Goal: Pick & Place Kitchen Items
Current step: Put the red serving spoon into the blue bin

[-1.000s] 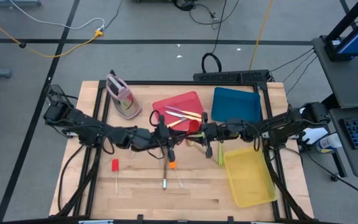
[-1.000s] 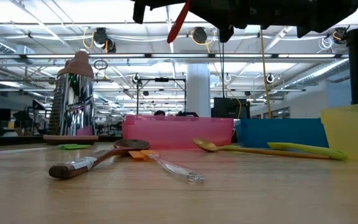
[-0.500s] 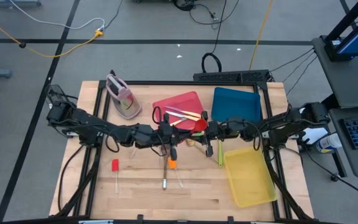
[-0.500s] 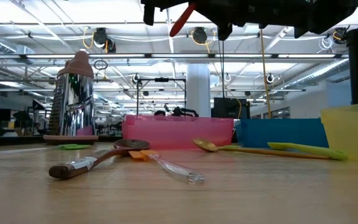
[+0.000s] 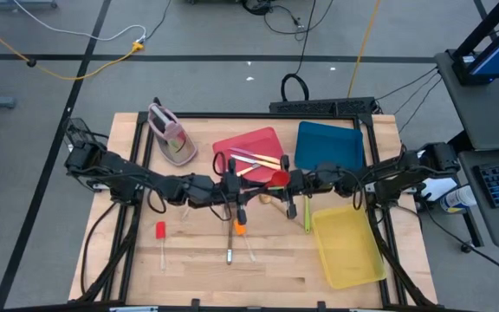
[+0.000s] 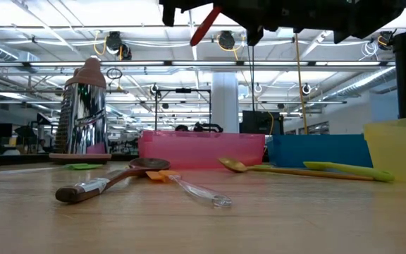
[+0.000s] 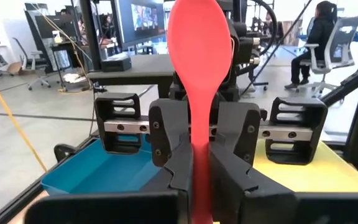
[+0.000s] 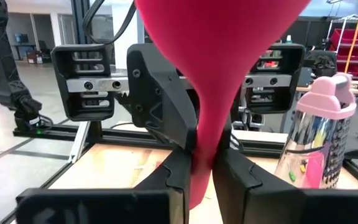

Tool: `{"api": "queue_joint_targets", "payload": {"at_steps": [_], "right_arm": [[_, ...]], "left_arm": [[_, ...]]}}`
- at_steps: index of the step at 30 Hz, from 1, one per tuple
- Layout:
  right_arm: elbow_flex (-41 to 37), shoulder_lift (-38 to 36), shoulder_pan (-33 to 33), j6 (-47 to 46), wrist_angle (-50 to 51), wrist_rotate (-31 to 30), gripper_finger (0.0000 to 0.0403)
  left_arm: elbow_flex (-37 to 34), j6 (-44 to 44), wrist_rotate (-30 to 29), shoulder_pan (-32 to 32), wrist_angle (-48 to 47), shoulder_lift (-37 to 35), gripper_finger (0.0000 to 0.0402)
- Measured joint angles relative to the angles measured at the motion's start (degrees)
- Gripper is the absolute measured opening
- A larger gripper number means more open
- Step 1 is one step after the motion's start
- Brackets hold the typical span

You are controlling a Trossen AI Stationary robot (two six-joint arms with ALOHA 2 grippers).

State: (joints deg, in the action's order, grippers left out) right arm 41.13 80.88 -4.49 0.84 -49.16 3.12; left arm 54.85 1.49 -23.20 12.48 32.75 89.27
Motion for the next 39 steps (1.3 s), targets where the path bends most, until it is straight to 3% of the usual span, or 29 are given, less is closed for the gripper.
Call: {"api": "queue_joint_targets", "payload": {"at_steps": [7,13,23,31,36,39], "right_arm": [[0.02,-0.94,0.04,0.04,5.15,-2.52,0.0038],[0.14,-7.56,0.16,0.97,22.47,-15.60,0.0039],[0.12,-20.28,5.45,0.24,52.63,-37.63,0.0041],[0.12,-23.22,19.99,-6.36,70.60,-38.73,0.0042],[-0.36,-21.76,29.58,-8.62,77.08,-31.32,0.0042],[-2.52,-20.04,33.29,-7.34,77.11,-29.85,0.0042]], "left_arm": [[0.02,-0.48,-2.12,0.01,-4.61,0.01,0.0103],[0.00,-3.38,-6.47,0.40,-9.93,0.05,0.0133],[0.00,-6.79,-6.87,0.33,-11.87,0.05,0.0132],[0.00,-8.18,-6.86,0.33,-11.73,0.05,0.0131],[0.00,-8.23,-6.84,0.33,-11.76,0.05,0.0131],[0.00,-8.26,-6.84,0.33,-11.74,0.03,0.0131]]}}
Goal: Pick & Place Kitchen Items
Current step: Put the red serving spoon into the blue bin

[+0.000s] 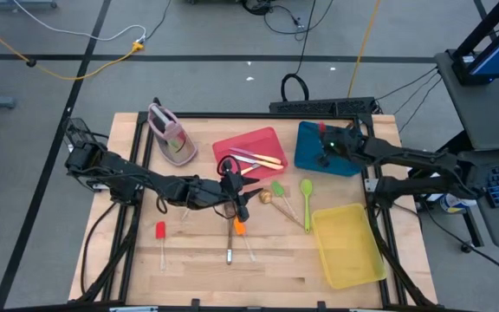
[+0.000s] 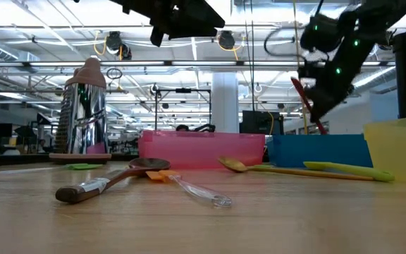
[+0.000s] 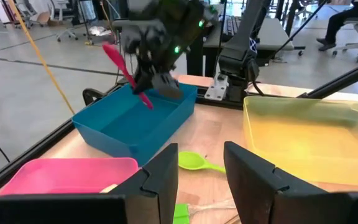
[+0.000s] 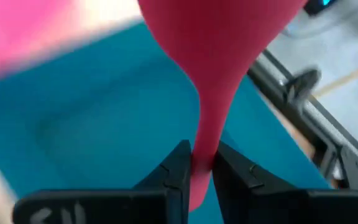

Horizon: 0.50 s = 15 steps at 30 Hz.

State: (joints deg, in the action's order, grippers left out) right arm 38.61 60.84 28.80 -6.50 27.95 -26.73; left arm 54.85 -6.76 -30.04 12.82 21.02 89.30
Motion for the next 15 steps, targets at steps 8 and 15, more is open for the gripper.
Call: {"api": "queue_joint_targets", "payload": {"at_steps": [8,15], "right_arm": [[-7.63,4.94,6.21,3.44,-4.50,-0.35,0.0043],[-10.41,5.96,7.28,6.08,-8.15,1.55,0.0043]], "left_arm": [[0.00,-1.29,0.09,0.07,-0.42,0.00,0.0131],[0.00,-1.27,0.17,0.07,-0.49,-0.02,0.0131]]}}
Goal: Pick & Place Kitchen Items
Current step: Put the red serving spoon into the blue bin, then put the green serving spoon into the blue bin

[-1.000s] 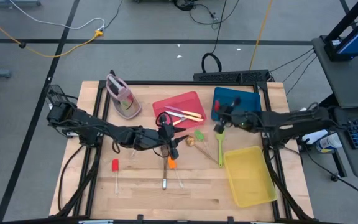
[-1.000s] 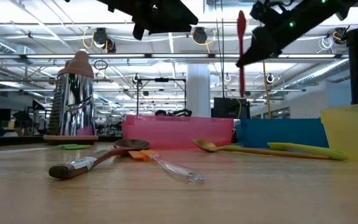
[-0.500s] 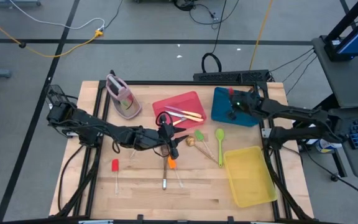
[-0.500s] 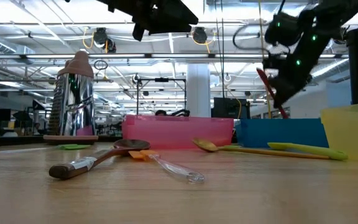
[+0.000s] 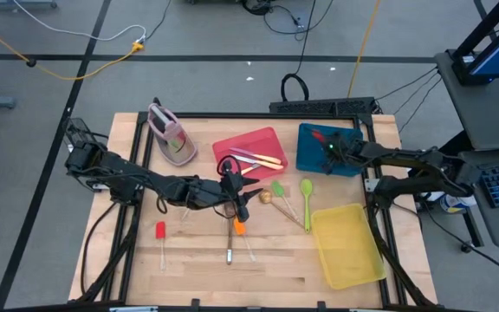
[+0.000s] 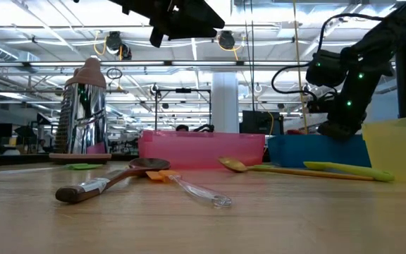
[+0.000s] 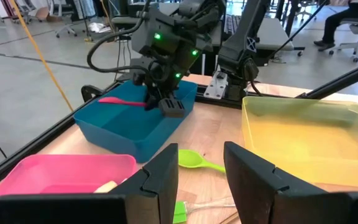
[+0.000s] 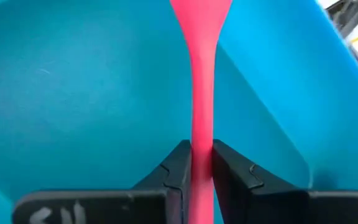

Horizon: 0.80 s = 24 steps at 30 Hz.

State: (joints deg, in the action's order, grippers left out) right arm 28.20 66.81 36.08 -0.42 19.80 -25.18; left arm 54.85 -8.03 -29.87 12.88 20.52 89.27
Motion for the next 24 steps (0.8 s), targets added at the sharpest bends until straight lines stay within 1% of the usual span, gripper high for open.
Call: {"api": "queue_joint_targets", "payload": {"at_steps": [7,12,20,24], "right_arm": [[-0.19,0.11,0.17,0.93,-1.57,7.50,0.0043],[-0.19,0.11,0.37,0.76,-1.65,7.18,0.0056],[-0.19,0.11,0.39,0.71,-3.37,7.24,0.0115],[-0.19,0.01,0.16,0.67,-6.38,7.28,0.0135]], "left_arm": [[0.00,-0.38,0.29,0.00,-0.72,-0.02,0.0131],[0.00,-1.40,1.73,0.00,-2.12,-0.02,0.0131],[0.00,-1.79,1.77,0.00,-2.67,-0.04,0.0131],[0.00,-1.79,1.77,0.00,-2.97,-0.04,0.0132]]}}
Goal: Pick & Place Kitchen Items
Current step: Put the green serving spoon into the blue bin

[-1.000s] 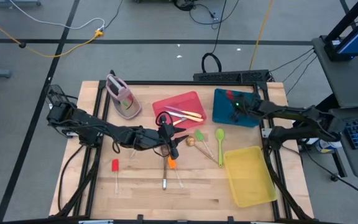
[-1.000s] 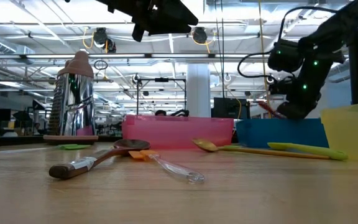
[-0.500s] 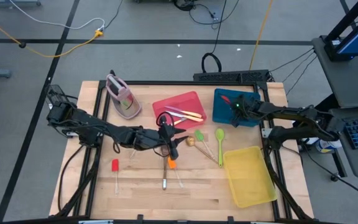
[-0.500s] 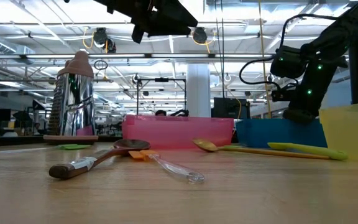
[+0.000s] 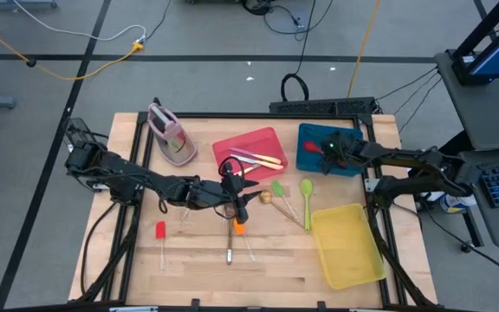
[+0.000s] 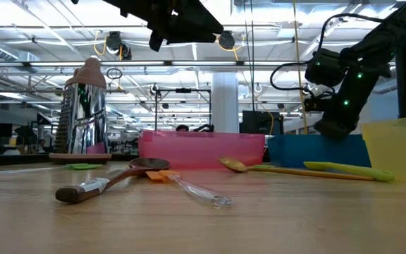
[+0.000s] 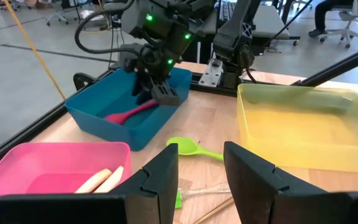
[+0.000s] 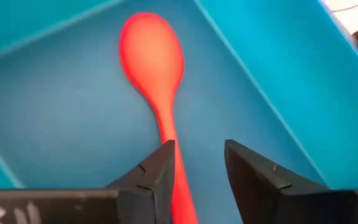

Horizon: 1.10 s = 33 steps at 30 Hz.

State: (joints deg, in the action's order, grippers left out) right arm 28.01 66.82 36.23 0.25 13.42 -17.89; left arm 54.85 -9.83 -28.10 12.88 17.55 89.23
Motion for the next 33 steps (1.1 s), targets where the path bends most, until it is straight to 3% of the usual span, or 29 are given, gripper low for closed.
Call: {"api": "queue_joint_targets", "payload": {"at_steps": [12,16,21,26,29,33], "right_arm": [[0.67,-8.59,-3.87,-4.09,-1.79,0.67,0.0136],[0.96,-13.78,-6.72,-5.47,-4.50,7.36,0.0129],[1.07,-19.29,-10.77,-13.03,-11.42,16.47,0.0118],[1.07,-22.73,-14.82,-19.04,-11.92,24.47,0.0105],[1.07,-23.72,-18.17,-19.60,-12.28,24.47,0.0100],[2.84,-23.90,-22.86,-18.82,-12.65,18.05,0.0098]], "left_arm": [[0.00,-0.13,-0.02,0.00,-0.96,0.00,0.0131],[0.00,-0.15,-0.02,0.00,-1.17,0.00,0.0131],[0.00,-0.14,-0.04,0.00,-1.76,0.00,0.0131],[0.00,-1.47,-0.05,0.00,-4.12,0.00,0.0131],[-0.02,-1.51,-0.07,0.00,-4.99,0.00,0.0131],[-0.02,-1.49,-0.10,0.00,-4.97,0.00,0.0131]]}}
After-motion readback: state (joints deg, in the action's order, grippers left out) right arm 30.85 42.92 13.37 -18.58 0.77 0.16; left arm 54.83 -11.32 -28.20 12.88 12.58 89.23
